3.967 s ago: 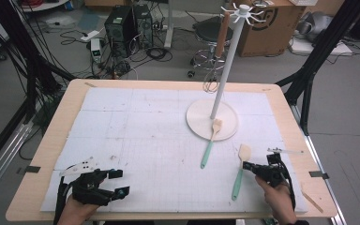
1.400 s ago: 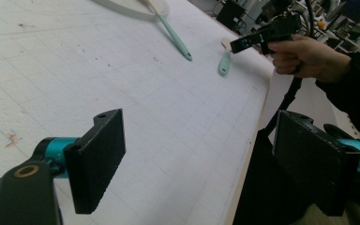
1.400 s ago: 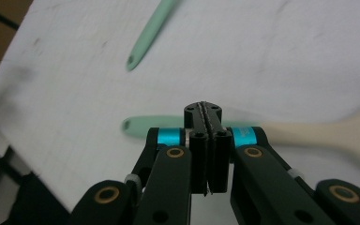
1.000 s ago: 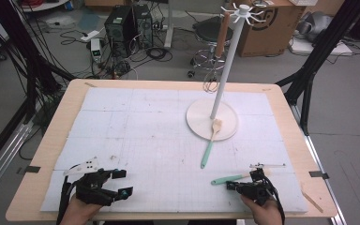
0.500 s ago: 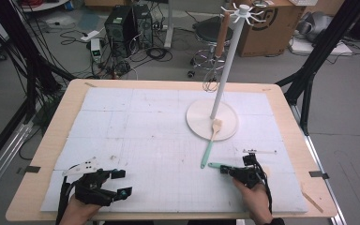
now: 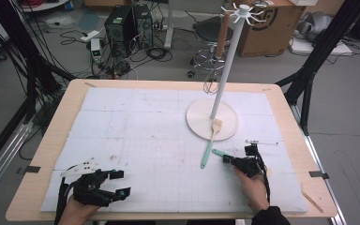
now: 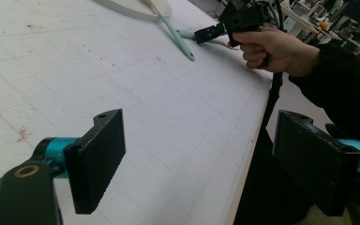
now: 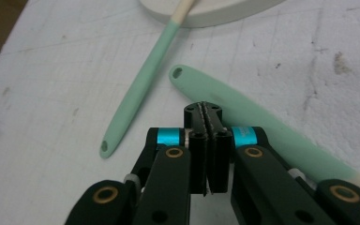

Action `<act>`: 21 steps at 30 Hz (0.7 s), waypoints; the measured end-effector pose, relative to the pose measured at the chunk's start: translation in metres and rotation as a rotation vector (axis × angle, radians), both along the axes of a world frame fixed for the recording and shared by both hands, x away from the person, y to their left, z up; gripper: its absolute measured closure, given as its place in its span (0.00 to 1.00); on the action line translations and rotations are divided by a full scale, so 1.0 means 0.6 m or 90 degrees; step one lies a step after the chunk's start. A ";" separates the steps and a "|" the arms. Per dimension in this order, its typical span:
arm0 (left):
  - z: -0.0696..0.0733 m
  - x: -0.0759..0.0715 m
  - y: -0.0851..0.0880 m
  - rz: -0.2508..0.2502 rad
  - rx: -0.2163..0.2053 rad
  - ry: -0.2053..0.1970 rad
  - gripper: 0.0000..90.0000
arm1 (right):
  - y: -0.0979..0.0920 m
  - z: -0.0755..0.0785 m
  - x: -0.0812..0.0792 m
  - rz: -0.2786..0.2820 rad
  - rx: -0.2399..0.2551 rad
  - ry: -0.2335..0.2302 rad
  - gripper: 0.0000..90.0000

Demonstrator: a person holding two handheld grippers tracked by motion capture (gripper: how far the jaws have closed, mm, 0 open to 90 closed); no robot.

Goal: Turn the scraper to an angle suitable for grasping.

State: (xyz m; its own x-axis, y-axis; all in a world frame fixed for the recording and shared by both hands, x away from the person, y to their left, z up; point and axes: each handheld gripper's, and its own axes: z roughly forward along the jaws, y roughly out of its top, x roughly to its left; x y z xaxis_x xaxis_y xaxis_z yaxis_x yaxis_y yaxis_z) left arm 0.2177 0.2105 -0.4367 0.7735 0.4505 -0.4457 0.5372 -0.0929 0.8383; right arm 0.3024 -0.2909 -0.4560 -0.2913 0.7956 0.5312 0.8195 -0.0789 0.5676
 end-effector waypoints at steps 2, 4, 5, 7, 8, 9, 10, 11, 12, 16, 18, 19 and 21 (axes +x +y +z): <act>0.000 0.001 0.001 0.003 0.000 0.001 0.20 | -0.006 0.007 -0.007 0.003 0.027 -0.013 0.73; 0.000 0.001 -0.002 0.002 0.001 0.002 0.20 | -0.015 0.018 -0.016 0.017 0.030 -0.046 0.70; -0.001 0.002 -0.003 -0.001 0.005 0.000 0.20 | -0.020 0.024 -0.020 0.010 0.011 -0.061 0.65; -0.002 0.002 -0.007 -0.004 0.007 0.003 0.20 | -0.034 0.031 -0.024 -0.002 -0.006 -0.076 0.54; -0.002 0.002 -0.008 -0.006 0.009 0.004 0.20 | -0.043 0.031 -0.024 -0.007 0.001 -0.070 0.54; -0.002 0.002 -0.010 -0.006 0.011 0.003 0.20 | -0.051 0.031 -0.025 -0.016 0.003 -0.066 0.54; -0.001 0.002 -0.011 -0.006 0.014 0.000 0.20 | -0.059 0.031 -0.024 -0.021 -0.002 -0.071 0.53; -0.001 0.003 -0.011 -0.005 0.014 0.000 0.20 | -0.066 0.031 -0.024 -0.028 -0.002 -0.067 0.52; -0.001 0.005 -0.011 -0.004 0.010 -0.001 0.20 | -0.072 0.030 -0.024 -0.030 0.000 -0.066 0.52; -0.004 0.010 -0.013 -0.008 0.011 0.004 0.20 | -0.084 0.027 -0.022 -0.021 -0.034 -0.060 0.51; -0.005 0.011 -0.015 -0.011 0.009 0.008 0.20 | -0.086 0.024 -0.020 -0.016 -0.035 -0.049 0.51; -0.006 0.012 -0.017 -0.009 0.008 0.009 0.20 | -0.087 0.022 -0.019 -0.009 -0.040 -0.048 0.52; -0.006 0.013 -0.019 -0.015 0.010 0.009 0.20 | -0.085 0.020 -0.016 0.000 -0.038 -0.037 0.52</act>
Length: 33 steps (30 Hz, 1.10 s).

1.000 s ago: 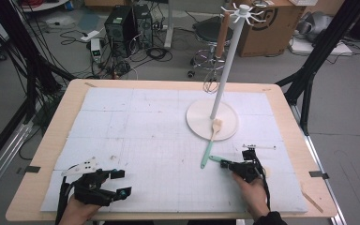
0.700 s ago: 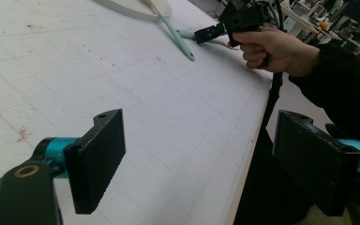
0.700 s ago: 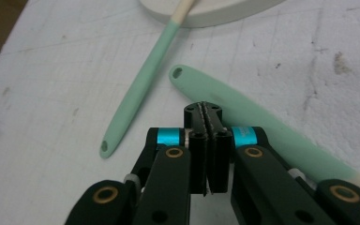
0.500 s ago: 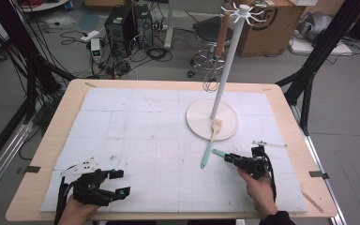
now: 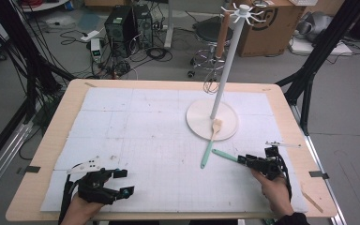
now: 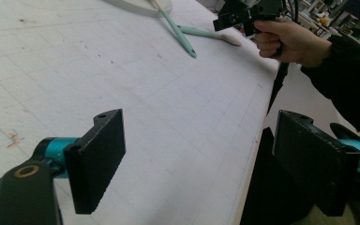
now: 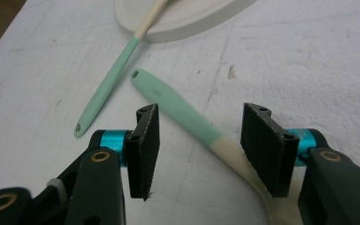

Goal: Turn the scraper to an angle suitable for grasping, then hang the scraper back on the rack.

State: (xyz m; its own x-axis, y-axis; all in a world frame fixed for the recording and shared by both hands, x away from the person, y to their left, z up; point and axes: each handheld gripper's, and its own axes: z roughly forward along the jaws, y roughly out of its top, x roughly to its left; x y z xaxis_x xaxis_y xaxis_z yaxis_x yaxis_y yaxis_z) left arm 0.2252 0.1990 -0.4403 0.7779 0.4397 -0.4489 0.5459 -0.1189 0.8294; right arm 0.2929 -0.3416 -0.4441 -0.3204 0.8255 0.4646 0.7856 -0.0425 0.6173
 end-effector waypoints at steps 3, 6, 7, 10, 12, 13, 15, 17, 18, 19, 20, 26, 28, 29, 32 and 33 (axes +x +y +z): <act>0.001 -0.001 -0.002 0.000 -0.001 0.001 0.20 | 0.005 -0.003 0.004 0.010 -0.013 0.006 0.52; 0.001 -0.002 0.000 0.000 -0.001 -0.003 0.20 | 0.005 -0.006 0.008 0.008 -0.011 0.011 0.52; 0.002 -0.002 0.001 0.002 -0.001 -0.002 0.20 | 0.005 -0.006 0.009 0.008 -0.011 0.015 0.52; 0.003 -0.003 0.003 0.002 -0.004 -0.004 0.20 | 0.005 -0.006 0.008 0.013 -0.011 0.014 0.51; 0.003 -0.003 0.003 0.002 -0.005 -0.004 0.20 | 0.005 -0.005 0.006 0.016 -0.011 0.014 0.51; 0.003 -0.002 0.003 0.002 -0.005 -0.004 0.20 | 0.007 -0.005 0.006 0.018 -0.012 0.017 0.51; 0.002 -0.003 0.002 0.002 -0.004 -0.003 0.20 | 0.008 -0.005 0.004 0.020 -0.019 0.014 0.53; 0.003 -0.004 0.001 0.001 -0.004 -0.002 0.20 | 0.009 -0.007 0.002 0.027 -0.024 0.008 0.56; 0.003 -0.004 0.002 0.001 -0.003 -0.004 0.20 | 0.012 -0.007 0.000 0.033 -0.021 0.008 0.56; 0.003 -0.004 0.002 0.002 -0.004 -0.003 0.20 | 0.014 -0.008 -0.003 0.045 -0.017 0.009 0.56; 0.002 -0.003 0.003 0.001 -0.002 -0.004 0.20 | 0.017 -0.008 -0.005 0.056 -0.017 0.010 0.56; 0.002 -0.004 0.001 0.001 -0.001 -0.004 0.20 | 0.041 -0.002 -0.013 0.119 -0.103 -0.025 0.57; 0.002 -0.004 -0.001 -0.001 -0.002 -0.002 0.20 | 0.051 0.001 -0.014 0.142 -0.150 -0.041 0.56; 0.002 -0.004 -0.002 -0.001 -0.001 -0.003 0.20 | 0.055 0.001 -0.015 0.152 -0.164 -0.045 0.54; 0.004 -0.005 -0.002 -0.003 -0.004 -0.004 0.20 | 0.059 0.005 -0.011 0.164 -0.187 -0.038 0.56; 0.005 -0.005 -0.002 -0.002 -0.005 -0.006 0.20 | 0.059 0.005 -0.010 0.166 -0.192 -0.034 0.59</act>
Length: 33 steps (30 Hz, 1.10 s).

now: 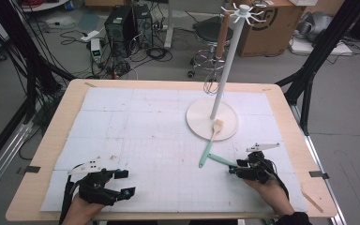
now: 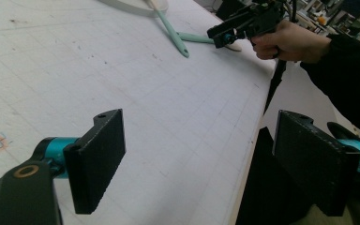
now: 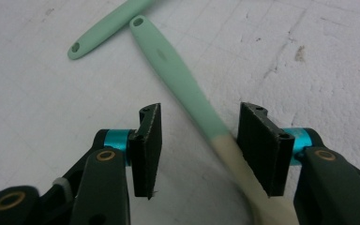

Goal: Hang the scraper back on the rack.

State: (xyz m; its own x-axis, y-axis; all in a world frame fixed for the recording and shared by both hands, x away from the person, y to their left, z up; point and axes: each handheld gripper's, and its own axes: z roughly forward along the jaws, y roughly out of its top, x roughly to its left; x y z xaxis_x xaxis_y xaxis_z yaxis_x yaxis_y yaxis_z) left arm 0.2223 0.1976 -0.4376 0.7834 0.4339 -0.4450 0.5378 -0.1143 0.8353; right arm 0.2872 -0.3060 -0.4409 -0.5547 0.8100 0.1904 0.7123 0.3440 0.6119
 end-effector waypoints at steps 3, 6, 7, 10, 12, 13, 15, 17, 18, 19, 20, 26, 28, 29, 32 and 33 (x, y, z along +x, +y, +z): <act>-0.001 0.001 0.000 -0.001 -0.001 0.002 0.20 | -0.007 0.000 0.006 0.000 -0.011 -0.004 0.77; -0.002 0.004 -0.001 -0.002 -0.001 0.002 0.20 | -0.016 -0.004 0.008 0.007 0.009 -0.009 0.78; -0.002 0.004 -0.001 -0.002 -0.002 0.006 0.20 | -0.014 -0.004 0.006 0.010 0.001 -0.016 0.78; -0.003 0.005 -0.004 -0.003 -0.001 0.006 0.20 | -0.008 -0.004 0.001 0.017 -0.022 -0.033 0.78; -0.003 0.005 -0.007 -0.004 0.001 0.007 0.20 | -0.006 -0.004 0.000 0.021 -0.034 -0.043 0.78; -0.003 0.004 -0.008 -0.007 0.001 0.007 0.20 | -0.004 -0.004 -0.002 0.024 -0.040 -0.048 0.78; -0.004 0.005 -0.010 -0.007 0.002 0.008 0.20 | -0.002 -0.004 -0.003 0.028 -0.050 -0.057 0.78; -0.005 0.006 -0.010 -0.008 0.005 0.011 0.20 | -0.002 -0.004 -0.004 0.031 -0.052 -0.059 0.79; -0.005 0.006 -0.010 -0.007 0.004 0.011 0.20 | -0.002 -0.004 -0.004 0.030 -0.050 -0.059 0.79; -0.005 0.006 -0.009 -0.005 0.003 0.010 0.20 | -0.002 -0.004 -0.004 0.028 -0.047 -0.058 0.80; -0.004 0.006 -0.007 -0.006 0.001 0.008 0.20 | -0.003 -0.004 -0.004 0.026 -0.047 -0.057 0.80; -0.004 0.005 0.001 0.002 -0.007 0.011 0.20 | -0.002 0.001 0.001 0.040 -0.057 -0.047 0.84; -0.004 0.004 0.005 0.003 -0.007 0.009 0.20 | -0.001 0.005 0.003 0.045 -0.065 -0.043 0.89; -0.004 0.003 0.006 0.006 -0.008 0.009 0.20 | -0.001 0.007 0.003 0.040 -0.062 -0.034 0.90; -0.005 0.001 0.010 0.009 -0.008 0.010 0.20 | -0.003 0.007 0.005 0.032 -0.053 -0.026 0.90; -0.004 0.001 0.012 0.010 -0.006 0.008 0.20 | -0.003 0.008 0.005 0.032 -0.054 -0.026 0.91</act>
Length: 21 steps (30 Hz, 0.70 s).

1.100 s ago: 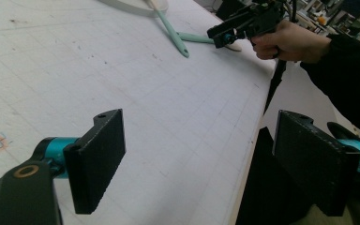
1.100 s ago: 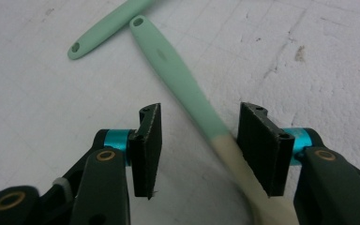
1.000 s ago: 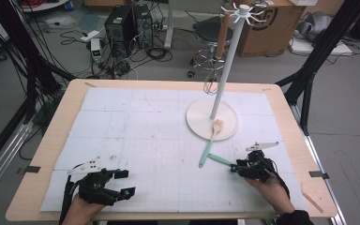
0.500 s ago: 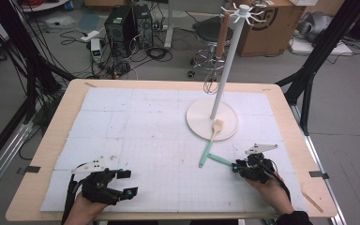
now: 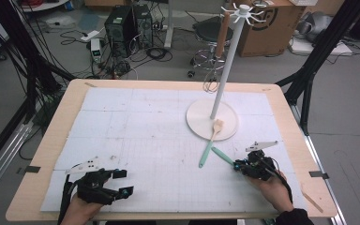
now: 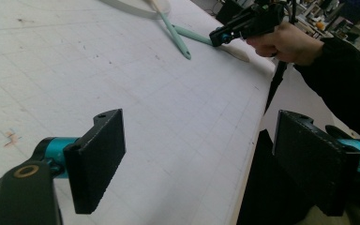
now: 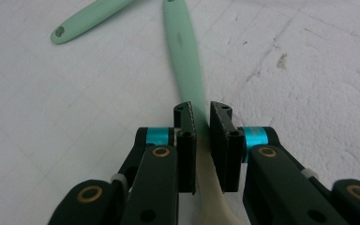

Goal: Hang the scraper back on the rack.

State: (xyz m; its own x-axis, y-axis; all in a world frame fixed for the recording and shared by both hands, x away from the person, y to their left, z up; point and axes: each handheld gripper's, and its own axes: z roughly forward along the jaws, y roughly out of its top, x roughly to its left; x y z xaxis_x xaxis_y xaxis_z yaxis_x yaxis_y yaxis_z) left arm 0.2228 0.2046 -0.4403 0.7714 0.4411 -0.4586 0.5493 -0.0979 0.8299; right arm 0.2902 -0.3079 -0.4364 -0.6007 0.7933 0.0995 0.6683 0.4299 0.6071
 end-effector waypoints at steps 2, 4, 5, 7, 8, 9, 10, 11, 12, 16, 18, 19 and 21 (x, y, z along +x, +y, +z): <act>0.001 -0.002 0.001 0.002 -0.002 0.001 0.20 | 0.001 0.001 0.000 -0.006 0.000 0.002 0.91; 0.001 -0.002 0.002 0.003 -0.002 0.000 0.20 | 0.002 0.002 -0.001 -0.005 -0.005 0.002 0.91; 0.001 -0.002 0.002 0.005 -0.004 0.001 0.20 | 0.004 0.002 -0.001 -0.002 -0.010 -0.002 0.91; 0.001 -0.001 0.002 0.004 0.000 0.001 0.20 | 0.008 0.004 -0.004 0.002 -0.024 -0.007 0.91; 0.000 -0.001 0.001 0.003 0.000 0.001 0.20 | 0.011 0.004 -0.005 0.005 -0.033 -0.014 0.91; 0.000 0.000 0.000 0.003 0.001 0.003 0.20 | 0.014 0.006 -0.007 0.009 -0.046 -0.020 0.91; 0.000 0.000 -0.001 0.001 0.001 0.002 0.20 | 0.018 0.007 -0.008 0.014 -0.052 -0.020 0.91; 0.000 0.001 -0.002 0.000 0.003 0.002 0.20 | 0.021 0.007 -0.009 0.015 -0.060 -0.020 0.91; 0.000 0.001 -0.003 0.000 0.001 0.001 0.20 | 0.023 0.008 -0.010 0.018 -0.071 -0.025 0.91; 0.000 0.002 -0.005 -0.004 0.003 0.001 0.20 | 0.022 0.008 -0.004 0.011 -0.062 -0.004 0.91; 0.000 0.002 -0.006 -0.003 0.002 0.001 0.20 | 0.017 0.006 0.002 0.010 -0.045 0.013 0.91; 0.000 0.002 -0.006 -0.005 0.003 0.000 0.20 | 0.014 0.006 0.004 0.011 -0.038 0.021 0.90; 0.000 0.003 -0.007 -0.006 0.002 0.000 0.20 | 0.011 0.005 0.007 0.010 -0.026 0.032 0.90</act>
